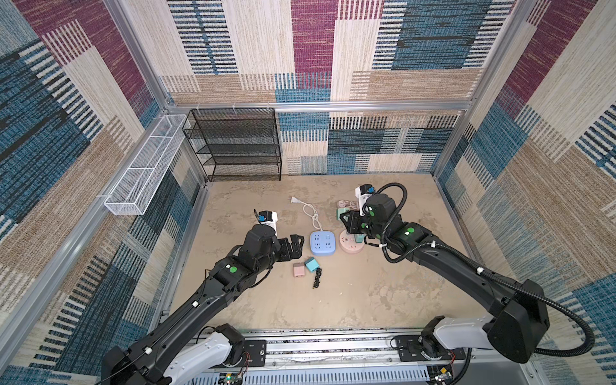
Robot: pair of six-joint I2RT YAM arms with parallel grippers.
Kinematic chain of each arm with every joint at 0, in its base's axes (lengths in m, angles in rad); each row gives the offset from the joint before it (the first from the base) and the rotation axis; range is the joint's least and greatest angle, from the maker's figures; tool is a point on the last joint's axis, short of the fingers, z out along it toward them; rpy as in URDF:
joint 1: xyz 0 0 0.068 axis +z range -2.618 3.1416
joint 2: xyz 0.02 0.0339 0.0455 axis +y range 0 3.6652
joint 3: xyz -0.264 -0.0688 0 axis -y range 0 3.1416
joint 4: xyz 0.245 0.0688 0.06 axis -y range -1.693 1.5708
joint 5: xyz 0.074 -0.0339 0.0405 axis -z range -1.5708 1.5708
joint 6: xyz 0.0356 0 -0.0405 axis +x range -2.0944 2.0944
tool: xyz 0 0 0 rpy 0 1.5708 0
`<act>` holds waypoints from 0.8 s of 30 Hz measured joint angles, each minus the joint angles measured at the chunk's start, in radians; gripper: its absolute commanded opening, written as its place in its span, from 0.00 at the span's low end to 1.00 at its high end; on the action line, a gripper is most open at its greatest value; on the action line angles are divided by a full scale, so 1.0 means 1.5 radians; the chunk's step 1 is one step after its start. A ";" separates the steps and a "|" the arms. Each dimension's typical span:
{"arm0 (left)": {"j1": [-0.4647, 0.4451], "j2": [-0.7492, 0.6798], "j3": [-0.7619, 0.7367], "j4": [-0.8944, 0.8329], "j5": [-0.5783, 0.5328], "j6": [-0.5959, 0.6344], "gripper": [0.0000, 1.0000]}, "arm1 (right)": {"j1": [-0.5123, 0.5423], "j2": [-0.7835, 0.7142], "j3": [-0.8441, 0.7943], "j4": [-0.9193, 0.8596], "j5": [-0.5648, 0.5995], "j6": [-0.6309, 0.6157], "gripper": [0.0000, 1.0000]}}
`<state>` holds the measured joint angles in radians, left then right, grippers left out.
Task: Insert the plug
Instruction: 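Move the adapter over the pink strip while the left gripper draws back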
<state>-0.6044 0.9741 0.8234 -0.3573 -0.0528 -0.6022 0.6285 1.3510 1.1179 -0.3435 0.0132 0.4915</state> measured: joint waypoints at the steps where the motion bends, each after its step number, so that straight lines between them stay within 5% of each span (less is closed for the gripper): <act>1: 0.000 0.000 0.000 -0.005 -0.001 0.000 1.00 | 0.000 0.006 0.007 -0.017 0.010 -0.006 0.00; 24: 0.002 0.037 0.007 -0.054 -0.016 0.020 0.96 | 0.000 0.125 0.083 -0.179 0.009 -0.044 0.00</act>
<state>-0.6014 1.0294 0.8345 -0.4377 -0.0769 -0.5728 0.6281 1.5391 1.2427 -0.6121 0.0265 0.4259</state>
